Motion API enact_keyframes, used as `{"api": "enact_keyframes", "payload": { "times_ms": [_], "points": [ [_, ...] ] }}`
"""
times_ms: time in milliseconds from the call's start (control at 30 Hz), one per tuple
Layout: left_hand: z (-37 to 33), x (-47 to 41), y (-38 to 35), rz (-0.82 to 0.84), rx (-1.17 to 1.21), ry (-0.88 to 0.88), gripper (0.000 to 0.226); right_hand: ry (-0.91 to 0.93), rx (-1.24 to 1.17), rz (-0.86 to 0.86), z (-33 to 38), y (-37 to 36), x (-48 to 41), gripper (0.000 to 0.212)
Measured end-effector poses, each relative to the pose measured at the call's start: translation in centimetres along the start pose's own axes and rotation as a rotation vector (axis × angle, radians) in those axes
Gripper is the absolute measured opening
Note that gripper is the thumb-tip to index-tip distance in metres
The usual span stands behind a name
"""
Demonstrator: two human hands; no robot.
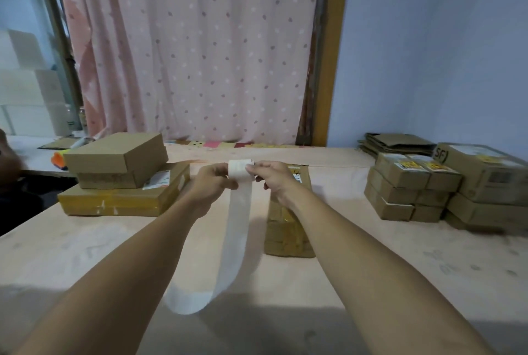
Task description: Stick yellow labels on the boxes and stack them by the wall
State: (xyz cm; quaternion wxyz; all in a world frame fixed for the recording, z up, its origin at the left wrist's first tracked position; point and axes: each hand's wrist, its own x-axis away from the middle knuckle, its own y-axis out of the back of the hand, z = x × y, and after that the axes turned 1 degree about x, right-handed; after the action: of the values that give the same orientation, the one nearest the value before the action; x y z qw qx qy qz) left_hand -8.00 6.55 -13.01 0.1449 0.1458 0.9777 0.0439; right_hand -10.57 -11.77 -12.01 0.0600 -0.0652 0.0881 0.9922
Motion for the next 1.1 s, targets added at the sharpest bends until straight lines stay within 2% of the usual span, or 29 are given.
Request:
{"api": "enact_keyframes", "payload": {
  "times_ms": [200,267,333,433,467,533,600,700,733,800,933,1033,1100],
  "points": [
    [-0.3,0.3,0.0,0.258,0.069,0.079,0.06,0.017,-0.042,0.002,-0.4,1.3,0.4,0.022],
    [-0.4,0.1,-0.2,0.22,0.041,0.113,0.04,0.029,-0.021,0.006,-0.6,1.7,0.5,0.024],
    [-0.5,0.0,-0.8,0.097,0.047,0.105,0.019,0.037,0.006,0.029,-0.9,1.9,0.5,0.026],
    [-0.3,0.1,-1.6,0.02,0.048,0.041,0.008,0.023,0.052,0.065,-1.0,1.9,0.3,0.014],
    [-0.2,0.1,-1.7,0.025,0.023,0.019,0.009,0.01,0.06,0.06,-0.8,1.9,0.4,0.012],
    [0.0,0.3,-1.7,0.026,-0.051,-0.024,0.011,-0.01,0.096,0.019,-0.6,1.9,0.1,0.037],
    [0.1,0.4,-1.8,-0.008,-0.172,-0.085,0.014,-0.015,0.126,0.006,-0.5,1.8,-0.2,0.048],
    [0.1,0.3,-1.7,-0.041,-0.347,-0.137,0.021,-0.009,0.073,0.037,-0.8,1.4,-0.5,0.027],
    [-0.1,0.3,-1.6,-0.034,-0.344,-0.128,0.023,-0.007,0.039,0.044,-0.9,1.3,-0.5,0.022],
    [-0.4,0.5,-1.2,0.006,-0.191,-0.062,0.022,-0.005,-0.043,0.051,-1.3,1.1,-0.6,0.014],
    [-0.3,0.9,-0.1,0.099,-0.031,0.051,0.019,-0.008,-0.121,0.063,-1.6,0.7,-0.6,0.022],
    [0.2,1.0,0.3,0.099,0.002,0.065,0.05,0.011,-0.144,0.073,-1.9,0.7,-0.6,0.023],
    [0.3,0.9,0.1,0.036,0.011,0.055,0.057,0.014,-0.142,0.089,-2.2,0.6,-0.7,0.026]
  ]
}}
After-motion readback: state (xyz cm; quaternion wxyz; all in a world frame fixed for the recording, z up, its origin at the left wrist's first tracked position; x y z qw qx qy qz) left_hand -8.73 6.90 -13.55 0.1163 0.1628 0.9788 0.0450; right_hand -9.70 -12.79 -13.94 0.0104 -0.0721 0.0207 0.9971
